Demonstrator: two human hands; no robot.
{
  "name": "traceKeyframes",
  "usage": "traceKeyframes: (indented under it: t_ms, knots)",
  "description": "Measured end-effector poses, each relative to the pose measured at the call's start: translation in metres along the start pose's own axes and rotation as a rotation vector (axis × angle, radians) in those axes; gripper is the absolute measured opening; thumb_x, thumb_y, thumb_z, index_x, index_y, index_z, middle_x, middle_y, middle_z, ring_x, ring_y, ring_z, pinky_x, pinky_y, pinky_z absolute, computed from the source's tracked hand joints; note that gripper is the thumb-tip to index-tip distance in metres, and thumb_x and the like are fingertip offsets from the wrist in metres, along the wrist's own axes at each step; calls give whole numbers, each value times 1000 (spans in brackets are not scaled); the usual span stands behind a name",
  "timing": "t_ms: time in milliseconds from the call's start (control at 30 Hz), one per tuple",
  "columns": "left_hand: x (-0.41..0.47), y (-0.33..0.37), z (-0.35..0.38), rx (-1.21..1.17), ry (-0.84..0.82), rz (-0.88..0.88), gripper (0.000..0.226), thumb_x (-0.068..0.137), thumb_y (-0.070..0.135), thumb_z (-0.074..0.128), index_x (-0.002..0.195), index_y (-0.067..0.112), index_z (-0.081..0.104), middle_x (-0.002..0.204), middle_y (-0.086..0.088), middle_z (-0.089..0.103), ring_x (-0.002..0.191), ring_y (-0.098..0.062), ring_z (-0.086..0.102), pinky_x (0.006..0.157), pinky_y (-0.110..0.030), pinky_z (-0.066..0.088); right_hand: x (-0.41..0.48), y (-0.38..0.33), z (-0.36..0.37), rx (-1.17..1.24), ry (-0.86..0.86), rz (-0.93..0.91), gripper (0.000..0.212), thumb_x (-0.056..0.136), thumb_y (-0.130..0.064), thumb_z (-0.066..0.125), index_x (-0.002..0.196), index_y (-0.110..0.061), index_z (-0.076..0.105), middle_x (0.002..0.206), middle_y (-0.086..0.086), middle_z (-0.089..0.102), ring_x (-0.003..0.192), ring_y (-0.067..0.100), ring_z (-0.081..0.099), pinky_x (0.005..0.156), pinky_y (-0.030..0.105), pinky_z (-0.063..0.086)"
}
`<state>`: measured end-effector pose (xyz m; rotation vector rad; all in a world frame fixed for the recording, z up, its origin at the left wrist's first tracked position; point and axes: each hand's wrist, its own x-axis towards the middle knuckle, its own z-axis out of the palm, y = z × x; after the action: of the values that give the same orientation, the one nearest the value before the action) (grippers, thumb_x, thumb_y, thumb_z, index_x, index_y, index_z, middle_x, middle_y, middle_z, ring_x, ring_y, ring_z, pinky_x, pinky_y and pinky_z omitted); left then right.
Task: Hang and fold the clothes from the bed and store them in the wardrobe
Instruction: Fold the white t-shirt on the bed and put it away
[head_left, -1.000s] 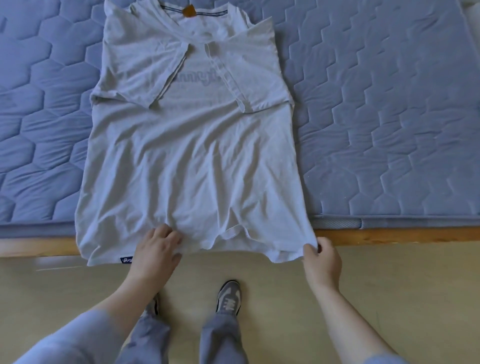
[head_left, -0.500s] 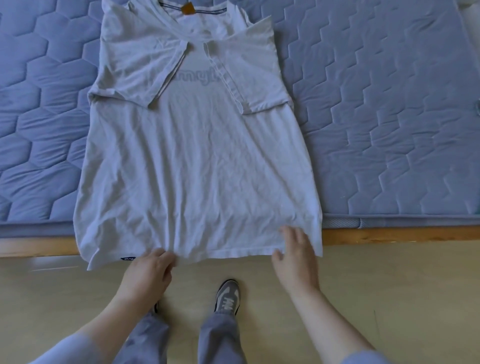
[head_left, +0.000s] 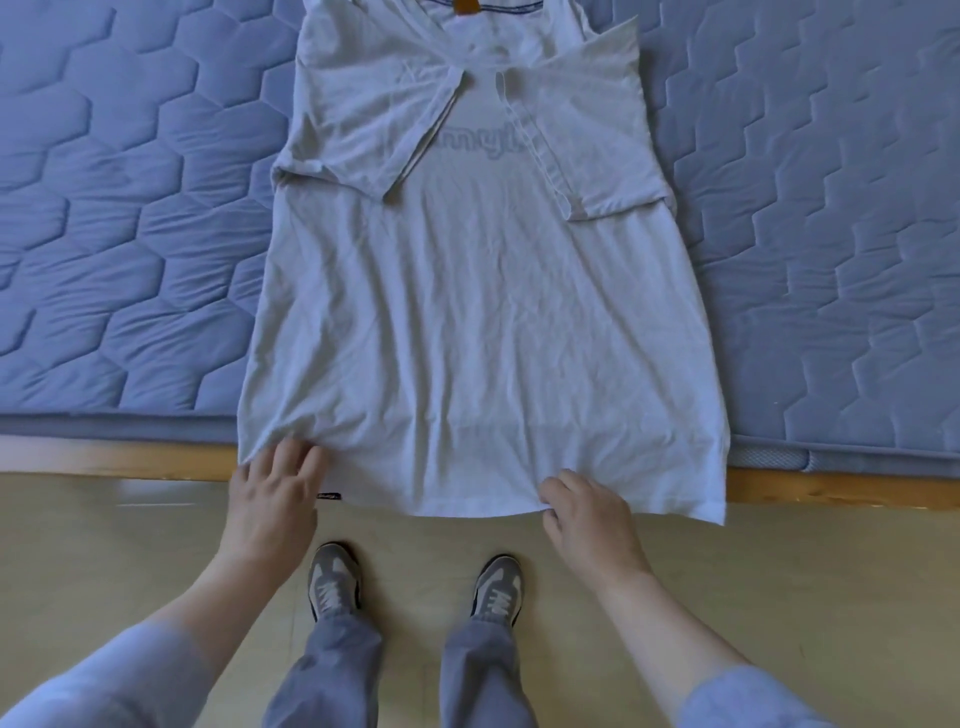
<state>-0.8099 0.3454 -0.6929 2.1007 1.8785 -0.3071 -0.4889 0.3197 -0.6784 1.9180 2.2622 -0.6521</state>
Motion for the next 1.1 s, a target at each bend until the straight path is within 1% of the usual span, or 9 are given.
traceKeyframes:
  t_ms: [100,267,333,467,600,700,833,967,1100]
  knots:
    - [4,-22,2,-15,50,51,33,50,-14,67,78,3,61,84,-18,55,75,-39,55,58,-42,44,-9,5,4,86,-49,81,18,67,5,72,73,-9,61,73,6,59,61,30,59,50,35,45]
    - [2,-45,1,-217,90,258,15,52,-3,51,63,6,57,67,-10,55,57,-34,57,51,-29,44,-4,-2,10,48,-172,135,7,89,-10,50,90,-13,56,95,3,56,82,27,57,68,38,45]
    - [-5,-53,1,-237,35,274,20,51,-8,57,62,9,57,66,-5,54,56,-32,55,52,-26,37,-6,-6,12,52,-206,147,5,89,-12,49,88,-16,51,96,2,54,83,26,56,69,36,42]
    - [-7,-54,6,-257,-92,207,30,51,-17,63,62,9,53,68,-4,54,61,-32,56,53,-28,39,-4,-9,10,10,-310,202,13,89,-10,45,85,-21,39,91,-4,40,84,23,52,66,31,33]
    - [7,-43,-4,-113,-345,125,13,76,12,56,79,21,47,87,5,49,82,-21,56,65,-29,44,18,-16,-1,10,-460,285,19,90,-6,45,94,-19,58,100,1,58,97,24,61,72,28,43]
    - [15,-34,-25,-210,-377,74,11,81,32,60,80,27,50,87,9,56,80,-14,56,68,-28,47,36,-25,-24,104,-405,324,17,90,-15,46,88,-15,63,92,2,66,85,21,62,70,29,49]
    - [45,-26,-76,-322,-209,91,11,86,30,59,77,27,54,80,9,56,71,-9,53,63,-24,43,64,-40,-76,141,-271,326,18,89,-17,46,76,-15,58,75,-1,62,74,20,59,60,29,43]
    - [90,-27,-133,-342,-124,121,8,86,28,57,80,24,61,81,9,57,73,-12,56,63,-25,45,93,-49,-133,143,-158,345,18,89,-16,46,79,-10,60,79,4,64,75,22,61,64,32,48]
    - [136,-30,-184,-357,-14,183,7,84,25,58,81,22,63,76,11,53,72,-11,52,62,-23,36,127,-49,-180,141,-85,356,18,90,-17,47,84,-10,63,82,2,65,78,21,62,68,33,51]
